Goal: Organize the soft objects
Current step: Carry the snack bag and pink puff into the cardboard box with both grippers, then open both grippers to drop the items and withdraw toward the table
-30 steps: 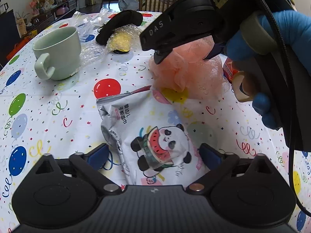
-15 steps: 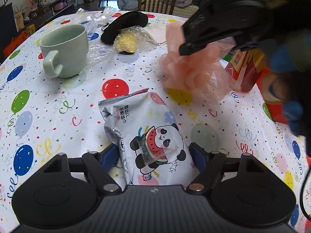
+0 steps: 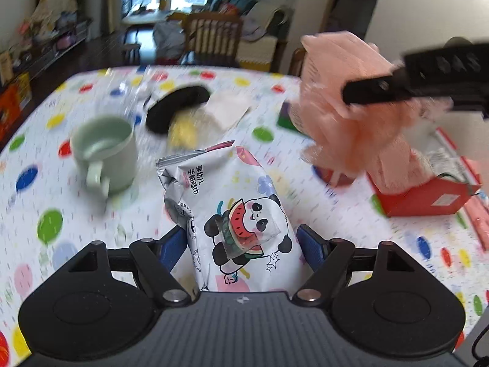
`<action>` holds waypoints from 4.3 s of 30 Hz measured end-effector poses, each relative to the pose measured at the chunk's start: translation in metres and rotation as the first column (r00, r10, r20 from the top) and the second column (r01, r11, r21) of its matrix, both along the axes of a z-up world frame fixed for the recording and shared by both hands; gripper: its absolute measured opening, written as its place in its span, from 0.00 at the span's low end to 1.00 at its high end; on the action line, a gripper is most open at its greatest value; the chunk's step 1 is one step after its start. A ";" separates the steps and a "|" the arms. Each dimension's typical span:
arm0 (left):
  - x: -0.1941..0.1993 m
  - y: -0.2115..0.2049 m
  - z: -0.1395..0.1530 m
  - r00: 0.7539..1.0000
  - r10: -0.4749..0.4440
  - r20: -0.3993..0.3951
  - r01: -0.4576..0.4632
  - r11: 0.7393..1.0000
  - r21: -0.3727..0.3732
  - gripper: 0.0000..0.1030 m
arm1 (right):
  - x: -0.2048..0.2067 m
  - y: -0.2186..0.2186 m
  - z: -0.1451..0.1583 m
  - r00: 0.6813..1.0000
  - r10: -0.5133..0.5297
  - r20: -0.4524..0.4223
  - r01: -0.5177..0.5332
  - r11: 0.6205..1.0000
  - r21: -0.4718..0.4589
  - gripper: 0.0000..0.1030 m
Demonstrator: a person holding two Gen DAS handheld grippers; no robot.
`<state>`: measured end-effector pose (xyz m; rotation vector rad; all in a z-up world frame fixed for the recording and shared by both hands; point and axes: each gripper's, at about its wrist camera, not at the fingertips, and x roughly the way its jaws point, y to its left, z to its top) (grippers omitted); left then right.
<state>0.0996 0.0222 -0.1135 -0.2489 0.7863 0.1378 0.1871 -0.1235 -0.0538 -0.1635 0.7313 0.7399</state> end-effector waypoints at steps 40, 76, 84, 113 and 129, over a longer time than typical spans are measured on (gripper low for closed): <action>0.180 -0.196 0.109 0.911 -0.410 0.043 0.412 0.909 -0.066 0.76 | 0.059 -0.262 0.036 0.938 -0.345 0.045 0.340 0.936 0.088 0.29; 0.301 -0.283 -0.025 0.859 -0.423 -0.289 0.445 0.896 0.010 0.77 | 0.160 -0.293 -0.060 0.979 -0.190 -0.077 0.180 0.976 -0.124 0.42; 0.297 -0.289 -0.027 0.853 -0.430 -0.294 0.460 0.887 0.036 0.79 | 0.162 -0.299 -0.058 0.978 -0.193 -0.081 0.184 0.977 -0.109 0.62; 0.217 -0.241 0.072 0.915 -0.403 0.004 0.403 0.915 -0.020 0.90 | 0.111 -0.314 0.025 0.989 -0.148 -0.006 0.148 0.982 0.116 0.88; 0.131 -0.117 0.115 0.943 -0.310 0.122 0.319 0.946 -0.059 0.90 | 0.048 -0.220 0.069 0.994 -0.083 0.075 0.070 0.984 0.163 0.96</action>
